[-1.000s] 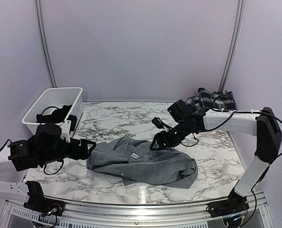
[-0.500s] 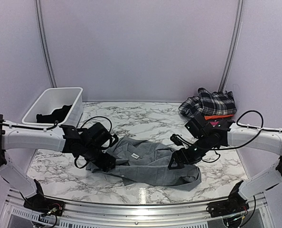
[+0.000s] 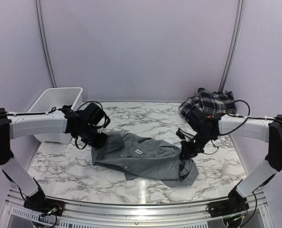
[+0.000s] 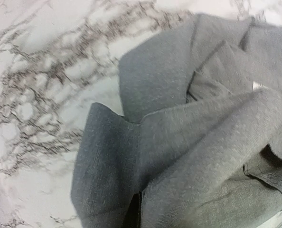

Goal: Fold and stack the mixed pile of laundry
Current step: Flatten out the crumpled shirt at the center of the board.

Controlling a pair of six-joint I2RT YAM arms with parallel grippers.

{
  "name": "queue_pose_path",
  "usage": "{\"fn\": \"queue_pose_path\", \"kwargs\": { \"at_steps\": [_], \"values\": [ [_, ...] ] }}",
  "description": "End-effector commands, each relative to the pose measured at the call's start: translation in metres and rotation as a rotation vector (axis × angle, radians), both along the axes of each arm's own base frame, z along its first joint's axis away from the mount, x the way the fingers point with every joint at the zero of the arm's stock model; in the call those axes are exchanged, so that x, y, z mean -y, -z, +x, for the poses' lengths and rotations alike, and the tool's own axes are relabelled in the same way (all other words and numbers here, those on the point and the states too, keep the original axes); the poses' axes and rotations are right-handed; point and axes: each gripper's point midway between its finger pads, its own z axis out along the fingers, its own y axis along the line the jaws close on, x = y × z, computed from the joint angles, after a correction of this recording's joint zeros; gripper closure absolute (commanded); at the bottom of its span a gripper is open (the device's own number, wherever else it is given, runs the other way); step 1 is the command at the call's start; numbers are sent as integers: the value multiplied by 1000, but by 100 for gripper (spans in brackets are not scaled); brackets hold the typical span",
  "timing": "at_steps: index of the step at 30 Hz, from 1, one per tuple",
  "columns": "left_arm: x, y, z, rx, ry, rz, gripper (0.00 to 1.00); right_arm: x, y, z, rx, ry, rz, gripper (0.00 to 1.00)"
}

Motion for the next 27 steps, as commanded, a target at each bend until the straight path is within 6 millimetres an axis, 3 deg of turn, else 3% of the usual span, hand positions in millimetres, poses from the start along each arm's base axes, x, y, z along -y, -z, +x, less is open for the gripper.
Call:
{"fn": "queue_pose_path", "kwargs": {
  "at_steps": [1,4,6,8,10,12,13,14,16,17,19,20,22,24,27],
  "values": [
    [4,-69,85,166,-109,-153,100,12,-69,106,278,72,7,100],
    [8,-134,129,303,-132,-240,100,23,-132,157,431,122,18,100],
    [8,-187,143,418,-122,-311,100,31,-180,173,547,135,19,100],
    [4,-233,139,539,-89,-402,100,36,-225,166,654,123,43,100],
    [-6,-262,118,664,-45,-492,100,38,-255,142,742,89,105,100],
    [-26,-261,95,763,-70,-554,100,30,-263,104,794,30,211,100],
    [-36,-244,84,772,-92,-568,96,24,-257,81,792,-10,262,100],
    [-50,-222,79,761,-149,-549,75,6,-240,53,743,-87,330,95],
    [-70,-180,70,674,-238,-516,8,-23,-195,4,578,-199,419,69],
    [-79,-165,68,632,-286,-496,2,-35,-169,-18,477,-245,430,55],
    [-89,-142,63,553,-333,-443,1,-48,-131,-53,320,-317,422,38],
    [-91,-138,61,536,-341,-428,1,-48,-122,-60,279,-319,410,32],
    [-96,-134,57,523,-361,-412,1,-44,-126,-55,300,-297,401,20],
    [-100,-136,53,526,-379,-419,1,-40,-146,-36,388,-247,421,7],
    [-81,-131,46,461,-295,-473,1,-27,-159,3,434,-139,452,6]
  ]
}}
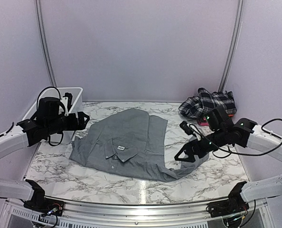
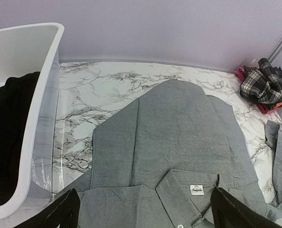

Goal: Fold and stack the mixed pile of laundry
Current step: Flatten out the crumpled shirt at the center of the board, then rotate the crumpled shirt at the center of the board.

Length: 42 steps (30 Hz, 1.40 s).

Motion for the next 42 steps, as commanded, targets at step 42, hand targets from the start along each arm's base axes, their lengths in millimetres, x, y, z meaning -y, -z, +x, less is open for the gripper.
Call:
{"fn": "queue_pose_path", "kwargs": {
  "at_steps": [42],
  "values": [
    [55,211,17,-750,-81,192,31,7,192,176,-306,304,-240,33]
  ]
}}
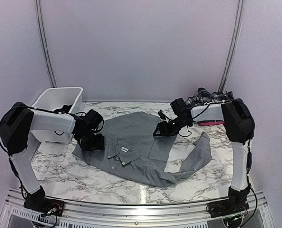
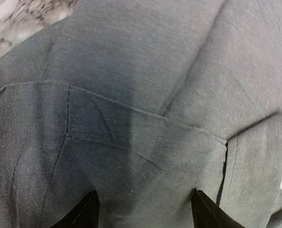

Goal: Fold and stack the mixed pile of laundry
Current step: Rotate the crumpled shirt at the center of the board.

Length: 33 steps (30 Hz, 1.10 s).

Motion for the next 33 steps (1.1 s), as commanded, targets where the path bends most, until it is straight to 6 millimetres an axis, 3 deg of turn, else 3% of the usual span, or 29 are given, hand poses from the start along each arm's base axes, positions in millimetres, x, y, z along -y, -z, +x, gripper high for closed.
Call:
{"fn": "queue_pose_path", "kwargs": {
  "at_steps": [1,5,7,10,13,15,18,22,25,28,30,33],
  "values": [
    [9,22,36,-38,18,9,32,67,59,-93,-273,107,-153,33],
    [20,28,103,-12,-5,-53,36,83,55,-153,-346,166,-100,35],
    [35,24,138,8,15,-104,37,79,48,-178,-354,169,-52,36],
    [59,-22,177,116,68,-156,36,42,19,-211,-319,63,31,36],
    [67,-84,184,244,126,-170,36,-7,-21,-239,-310,-97,161,36],
    [69,-108,162,283,197,-137,36,-12,-43,-230,-270,-105,190,36],
    [80,-122,108,296,322,-78,39,4,-72,-184,-143,-34,163,36],
    [106,-105,28,241,511,-48,45,23,-83,-132,-49,37,122,36],
    [128,-86,-20,172,630,-69,50,16,-73,-110,-44,15,81,37],
    [146,-68,-52,133,723,-43,56,7,-56,-96,-64,10,78,38],
    [153,-56,-64,123,769,10,56,4,-44,-91,-80,11,69,39],
    [155,-39,-61,110,781,86,56,3,-26,-89,-108,11,54,40]
  ]
}}
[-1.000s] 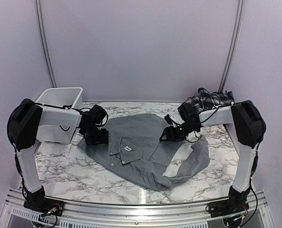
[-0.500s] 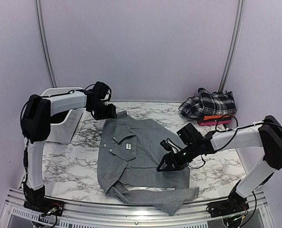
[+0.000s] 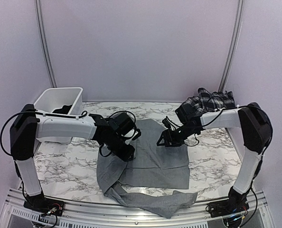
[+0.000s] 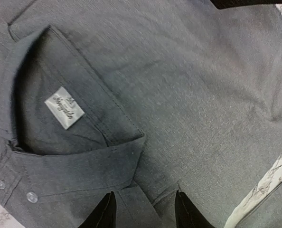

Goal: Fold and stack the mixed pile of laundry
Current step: Rotate the crumpled shirt at the center of the board, then smooth out the crumpled shirt at the center of the board.

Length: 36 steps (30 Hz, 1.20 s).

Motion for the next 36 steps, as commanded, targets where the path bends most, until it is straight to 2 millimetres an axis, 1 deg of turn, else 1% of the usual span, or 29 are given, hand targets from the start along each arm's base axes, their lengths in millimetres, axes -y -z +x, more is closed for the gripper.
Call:
{"fn": "queue_pose_path", "kwargs": {
  "at_steps": [1,3,5,8,11,14,16,19,21,22,23,25,27,29,31,34,36],
  "values": [
    [-2,22,3,29,33,126,56,-1,24,1,-31,-17,-41,40],
    [0,27,9,50,44,163,54,2,34,-2,-49,-19,-57,40],
    [1,32,15,65,59,200,51,5,43,-7,-67,-19,-73,41],
    [7,36,19,81,100,228,48,12,55,-15,-94,-15,-95,40],
    [9,43,18,89,146,277,48,17,64,-21,-109,-9,-118,40],
    [6,55,10,84,212,340,51,25,72,-26,-128,3,-137,41],
    [5,61,2,77,242,365,58,33,78,-28,-139,14,-151,41],
    [-4,68,-2,72,234,396,80,45,86,-34,-157,27,-171,41],
    [-10,64,-1,77,211,394,93,52,92,-39,-169,30,-185,41],
    [-12,59,2,82,192,383,99,55,95,-42,-177,32,-194,41],
    [-17,53,6,86,158,369,100,59,97,-45,-184,37,-201,41],
    [-24,29,17,101,60,289,100,66,100,-53,-198,46,-209,41],
    [-40,9,30,113,-54,208,100,73,101,-58,-205,58,-223,41],
    [-66,-10,43,124,-206,117,100,80,102,-63,-213,75,-227,41],
    [-97,-27,50,146,-346,45,100,87,102,-69,-222,93,-233,41],
    [-141,-40,49,174,-523,-40,100,96,99,-74,-222,111,-232,41],
    [-171,-36,44,172,-634,-50,100,100,95,-72,-206,119,-236,41]
  ]
}}
